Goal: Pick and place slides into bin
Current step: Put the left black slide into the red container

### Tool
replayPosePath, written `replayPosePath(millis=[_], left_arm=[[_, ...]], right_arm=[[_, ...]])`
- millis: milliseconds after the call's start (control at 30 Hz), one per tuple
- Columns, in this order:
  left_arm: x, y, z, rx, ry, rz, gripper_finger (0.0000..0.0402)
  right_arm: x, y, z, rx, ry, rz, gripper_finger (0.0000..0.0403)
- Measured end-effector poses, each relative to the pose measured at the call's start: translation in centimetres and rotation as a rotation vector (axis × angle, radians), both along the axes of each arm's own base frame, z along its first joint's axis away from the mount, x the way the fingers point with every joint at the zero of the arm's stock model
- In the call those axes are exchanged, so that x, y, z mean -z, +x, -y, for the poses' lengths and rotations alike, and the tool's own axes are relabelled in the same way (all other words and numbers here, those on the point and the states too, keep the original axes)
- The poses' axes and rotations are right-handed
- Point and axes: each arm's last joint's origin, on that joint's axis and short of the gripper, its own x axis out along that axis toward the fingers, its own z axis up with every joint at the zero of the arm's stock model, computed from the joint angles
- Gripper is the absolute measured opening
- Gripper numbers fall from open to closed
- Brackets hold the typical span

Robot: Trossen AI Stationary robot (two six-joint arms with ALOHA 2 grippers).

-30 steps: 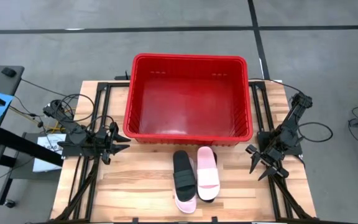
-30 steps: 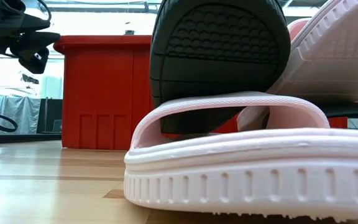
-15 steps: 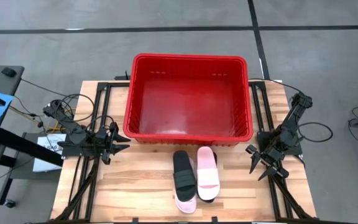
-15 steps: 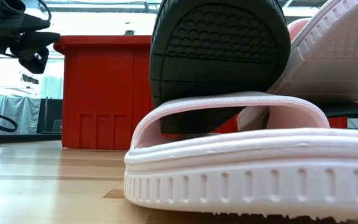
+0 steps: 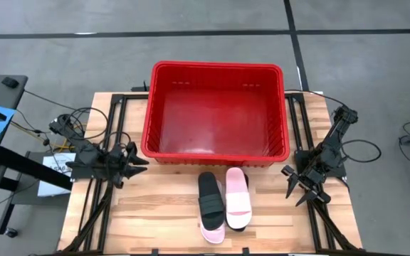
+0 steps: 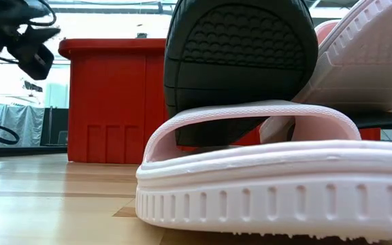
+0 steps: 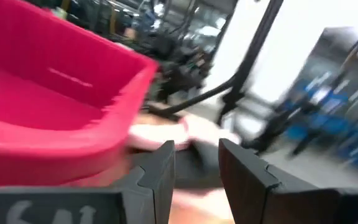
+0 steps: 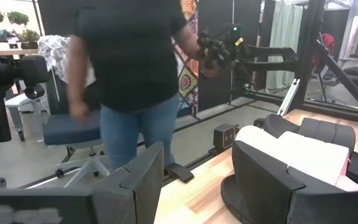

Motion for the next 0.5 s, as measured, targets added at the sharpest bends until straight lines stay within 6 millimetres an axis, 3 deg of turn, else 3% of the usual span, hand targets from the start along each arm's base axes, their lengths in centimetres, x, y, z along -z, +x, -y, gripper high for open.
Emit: replayPosePath(millis=[133,267,367,500], left_arm=[[-1.9,-0.4,-0.2,0.095,-0.325,0.149,0.0114],[-4.1,-1.2,-0.5,0.189,-0.455,0.293,0.0114],[-6.9,-1.9,-0.9,0.178,-0.43,0.385,0.0114],[-12.1,-2.5,-1.2,0.147,-0.23,0.534,0.0114]], right_arm=[[0.0,0.0,0.0,0.0,0.0,0.0,0.0184],[0.0,0.0,0.0,0.0,0.0,0.0,0.0184],[0.0,0.0,0.0,0.0,0.0,0.0,0.0184],[0.0,0.0,0.0,0.0,0.0,0.0,0.0184]])
